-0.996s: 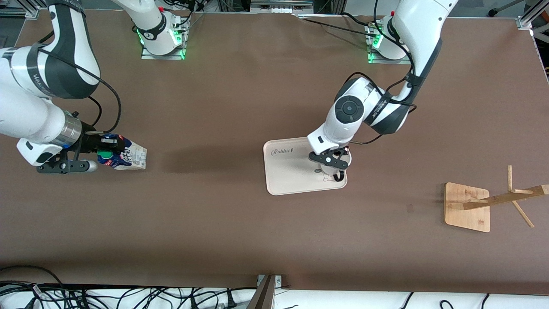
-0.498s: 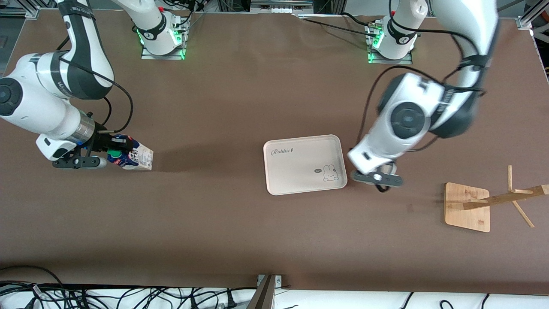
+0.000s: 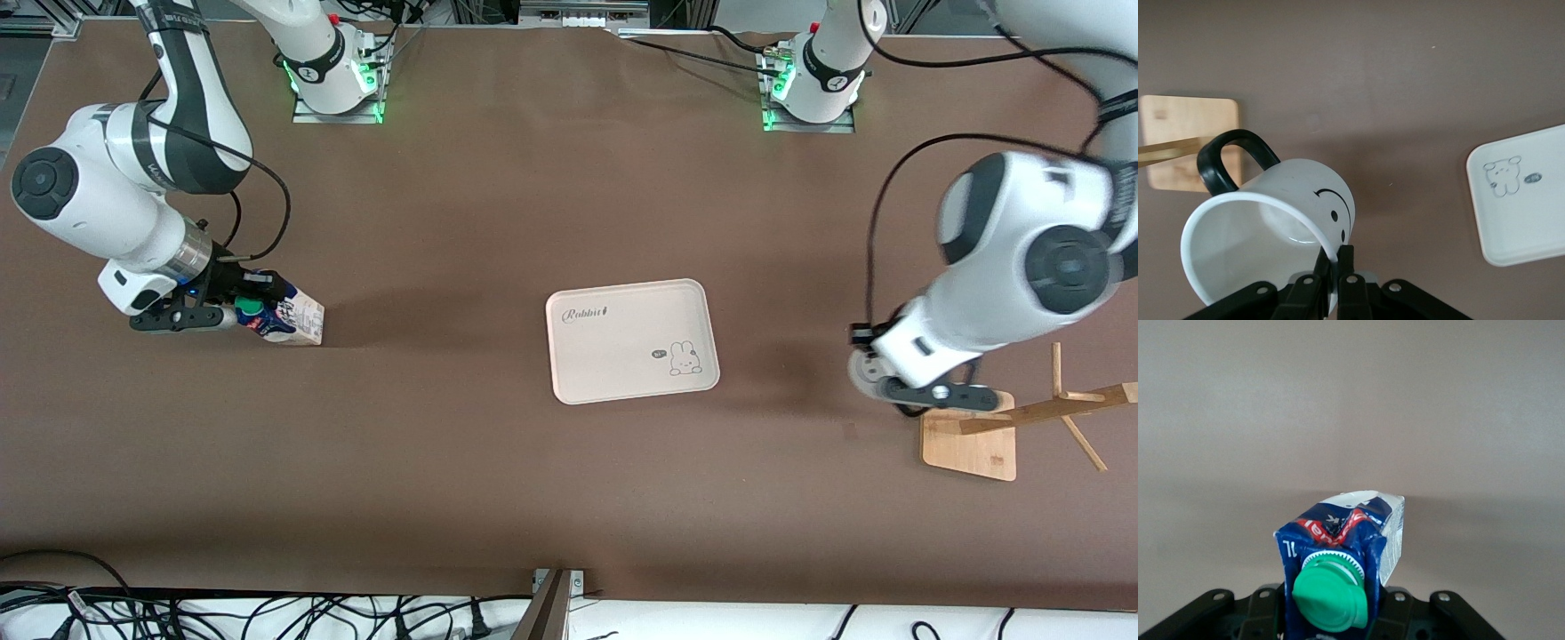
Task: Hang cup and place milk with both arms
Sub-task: 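Lower the carton with the right gripper while the left gripper hangs the mug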
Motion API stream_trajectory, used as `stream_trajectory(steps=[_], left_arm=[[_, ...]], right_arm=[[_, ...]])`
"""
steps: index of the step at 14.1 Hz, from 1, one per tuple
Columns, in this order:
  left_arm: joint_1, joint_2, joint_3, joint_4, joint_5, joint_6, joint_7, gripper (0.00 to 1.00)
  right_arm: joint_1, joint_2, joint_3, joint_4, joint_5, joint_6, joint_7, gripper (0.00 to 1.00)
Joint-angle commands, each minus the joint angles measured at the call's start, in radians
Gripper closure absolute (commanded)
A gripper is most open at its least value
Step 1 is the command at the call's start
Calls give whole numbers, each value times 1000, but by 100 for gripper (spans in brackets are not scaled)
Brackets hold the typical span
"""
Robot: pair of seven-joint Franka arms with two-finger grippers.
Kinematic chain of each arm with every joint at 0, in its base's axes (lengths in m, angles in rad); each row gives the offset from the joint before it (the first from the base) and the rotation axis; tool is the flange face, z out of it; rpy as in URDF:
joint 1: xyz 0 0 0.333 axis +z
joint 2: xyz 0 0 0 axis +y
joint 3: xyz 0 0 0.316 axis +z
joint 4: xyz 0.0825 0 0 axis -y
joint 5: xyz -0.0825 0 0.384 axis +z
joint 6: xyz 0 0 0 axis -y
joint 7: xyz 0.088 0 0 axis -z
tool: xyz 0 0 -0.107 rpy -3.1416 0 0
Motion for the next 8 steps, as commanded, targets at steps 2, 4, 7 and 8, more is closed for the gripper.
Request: stream_trajectory(steps=[2, 4, 7, 8], left_arm=[[63, -11, -11, 104, 21, -107, 156, 100], [77, -11, -8, 127, 26, -121, 207, 100], [116, -11, -8, 129, 21, -123, 284, 100], [129, -11, -8, 129, 20, -123, 296, 100]], right_arm=[[6, -60, -4, -78, 17, 37, -40, 69], [6, -71, -4, -101, 17, 56, -42, 69], [6, -68, -6, -114, 17, 85, -61, 69], [6, -63, -7, -121, 17, 95, -71, 69]])
